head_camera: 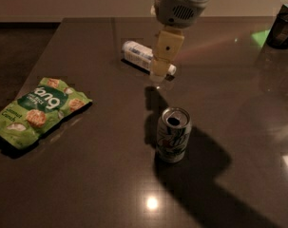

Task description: Pick green rice chip bag

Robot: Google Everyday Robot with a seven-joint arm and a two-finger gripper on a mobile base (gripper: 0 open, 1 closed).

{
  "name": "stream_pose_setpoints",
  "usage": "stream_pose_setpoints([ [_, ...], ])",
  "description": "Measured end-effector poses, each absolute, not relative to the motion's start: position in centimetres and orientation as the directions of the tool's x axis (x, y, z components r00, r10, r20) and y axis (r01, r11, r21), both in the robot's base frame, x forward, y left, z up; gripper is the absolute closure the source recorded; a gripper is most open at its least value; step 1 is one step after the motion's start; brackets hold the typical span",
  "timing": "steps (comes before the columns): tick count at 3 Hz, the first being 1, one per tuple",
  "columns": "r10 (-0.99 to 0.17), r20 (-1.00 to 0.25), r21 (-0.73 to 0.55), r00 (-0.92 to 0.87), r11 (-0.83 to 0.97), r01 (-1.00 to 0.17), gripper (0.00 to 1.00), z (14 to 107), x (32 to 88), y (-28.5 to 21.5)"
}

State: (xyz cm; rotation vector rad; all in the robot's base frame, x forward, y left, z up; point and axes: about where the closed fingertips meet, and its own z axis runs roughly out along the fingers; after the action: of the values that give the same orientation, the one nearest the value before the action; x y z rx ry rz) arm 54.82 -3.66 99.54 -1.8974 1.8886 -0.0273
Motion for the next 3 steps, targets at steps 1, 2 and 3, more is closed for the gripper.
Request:
stream_pose_setpoints([
  [1, -0.949, -0.261, -0.362, 0.178, -0.075, -0.929, 0.00, 97.8, 52.5, 2.4],
  [2, -0.938, -0.233, -0.368, 0.255, -0.158, -0.916, 0.00, 96.5, 51.2, 5.7],
  [3, -0.892, -0.218, -0.331, 0.397, -0.315, -0.889, 0.00, 95.4, 50.8, 9.4],
])
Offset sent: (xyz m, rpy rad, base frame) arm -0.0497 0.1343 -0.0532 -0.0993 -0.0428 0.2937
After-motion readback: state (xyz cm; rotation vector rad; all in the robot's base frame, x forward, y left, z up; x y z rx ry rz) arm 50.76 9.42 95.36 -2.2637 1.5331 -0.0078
